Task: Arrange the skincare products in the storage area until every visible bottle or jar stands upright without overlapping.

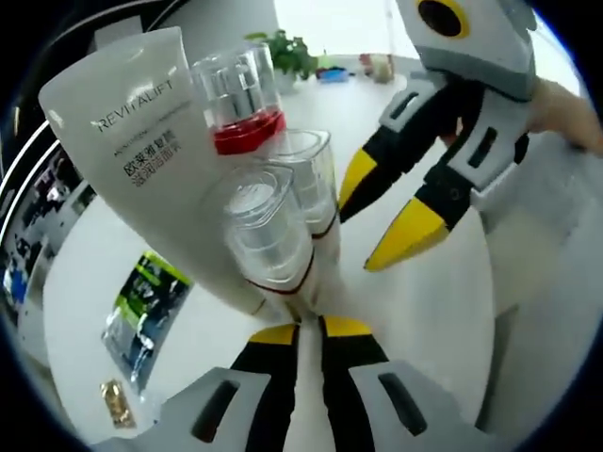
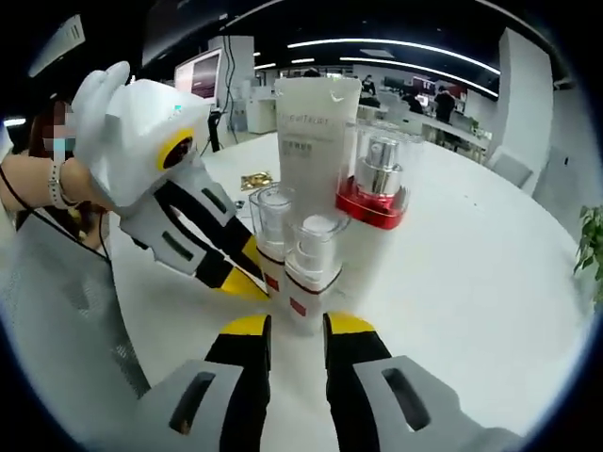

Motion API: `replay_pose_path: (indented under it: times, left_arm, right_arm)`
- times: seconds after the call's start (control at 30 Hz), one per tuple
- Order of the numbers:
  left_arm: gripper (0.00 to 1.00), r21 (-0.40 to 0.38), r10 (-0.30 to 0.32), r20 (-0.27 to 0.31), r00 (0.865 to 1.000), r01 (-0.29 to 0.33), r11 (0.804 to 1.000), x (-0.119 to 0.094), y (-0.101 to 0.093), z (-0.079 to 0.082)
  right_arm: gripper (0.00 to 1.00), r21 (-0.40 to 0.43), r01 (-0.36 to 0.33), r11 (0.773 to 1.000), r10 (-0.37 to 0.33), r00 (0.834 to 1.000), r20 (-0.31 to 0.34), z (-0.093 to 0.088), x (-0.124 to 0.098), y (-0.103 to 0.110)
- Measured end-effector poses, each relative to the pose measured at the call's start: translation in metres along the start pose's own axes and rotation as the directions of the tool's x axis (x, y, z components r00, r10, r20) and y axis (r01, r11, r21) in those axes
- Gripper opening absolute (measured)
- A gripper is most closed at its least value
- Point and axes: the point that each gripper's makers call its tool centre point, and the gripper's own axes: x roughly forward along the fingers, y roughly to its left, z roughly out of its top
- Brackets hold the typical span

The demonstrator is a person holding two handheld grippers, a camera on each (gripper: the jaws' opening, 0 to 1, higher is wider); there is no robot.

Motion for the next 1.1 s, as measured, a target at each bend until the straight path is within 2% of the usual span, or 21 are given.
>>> replay_pose_path:
  times: [0.13, 0.43, 1.1]
  left_arm:
    - [0.04, 0.002, 0.004, 0.005, 1.000, -0.004, 1.000, 0.000, 0.001, 0.001]
    - [0.04, 0.005, 0.000, 0.001, 1.000, 0.000, 1.000, 0.002, 0.001, 0.000]
    - [0.04, 0.017, 0.004, -0.001, 1.000, -0.004, 1.000, 0.003, 0.001, -0.001]
  right_arm:
    - [0.18, 0.008, -0.008, 1.000, 0.008, 1.000, -0.005, -0.003, 0.006, 0.001]
    - [0.14, -0.002, 0.025, 1.000, -0.025, 1.000, -0.017, -0.005, 0.010, -0.008]
    - [0.15, 0.015, 0.037, 0.999, -0.037, 0.999, -0.008, -0.006, 0.013, -0.013]
